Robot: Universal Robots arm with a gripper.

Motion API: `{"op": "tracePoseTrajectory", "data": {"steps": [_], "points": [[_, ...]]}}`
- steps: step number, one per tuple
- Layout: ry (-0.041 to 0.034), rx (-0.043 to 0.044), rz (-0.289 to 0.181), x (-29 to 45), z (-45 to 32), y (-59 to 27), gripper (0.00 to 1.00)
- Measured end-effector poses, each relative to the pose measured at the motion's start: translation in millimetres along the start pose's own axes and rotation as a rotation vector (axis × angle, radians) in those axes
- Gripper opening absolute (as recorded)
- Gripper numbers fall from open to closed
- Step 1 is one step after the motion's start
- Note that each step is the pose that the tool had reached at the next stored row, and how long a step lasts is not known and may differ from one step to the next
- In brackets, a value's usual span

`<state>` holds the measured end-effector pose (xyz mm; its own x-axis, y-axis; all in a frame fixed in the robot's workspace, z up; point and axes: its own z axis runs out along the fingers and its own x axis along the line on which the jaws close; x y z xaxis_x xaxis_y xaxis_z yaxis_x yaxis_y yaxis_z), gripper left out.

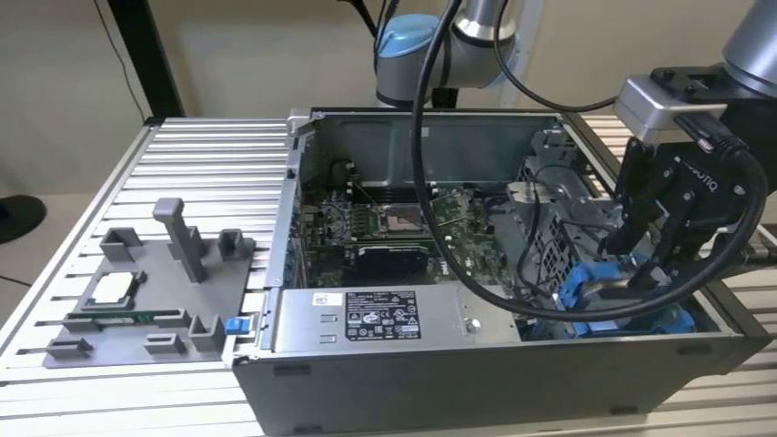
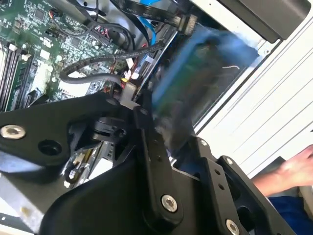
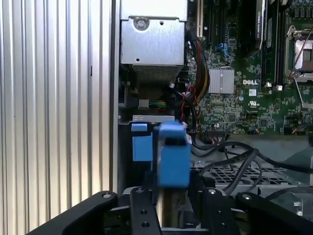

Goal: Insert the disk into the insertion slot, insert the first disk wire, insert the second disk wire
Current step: 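Insert the disk into the insertion slot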

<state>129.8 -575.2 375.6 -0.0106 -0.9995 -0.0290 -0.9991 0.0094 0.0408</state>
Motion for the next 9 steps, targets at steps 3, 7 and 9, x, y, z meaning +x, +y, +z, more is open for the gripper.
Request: {"op": "tracePoseTrajectory", "data": {"steps": [3, 7, 9], "points": [[0.0001, 0.0, 0.0, 0.0, -0.1, 0.0, 1.0], [-0.0002, 0.0, 0.0, 0.0, -0.5, 0.0, 1.0], [0.0002, 0.0, 0.0, 0.0, -1.1, 0.0, 1.0]]}}
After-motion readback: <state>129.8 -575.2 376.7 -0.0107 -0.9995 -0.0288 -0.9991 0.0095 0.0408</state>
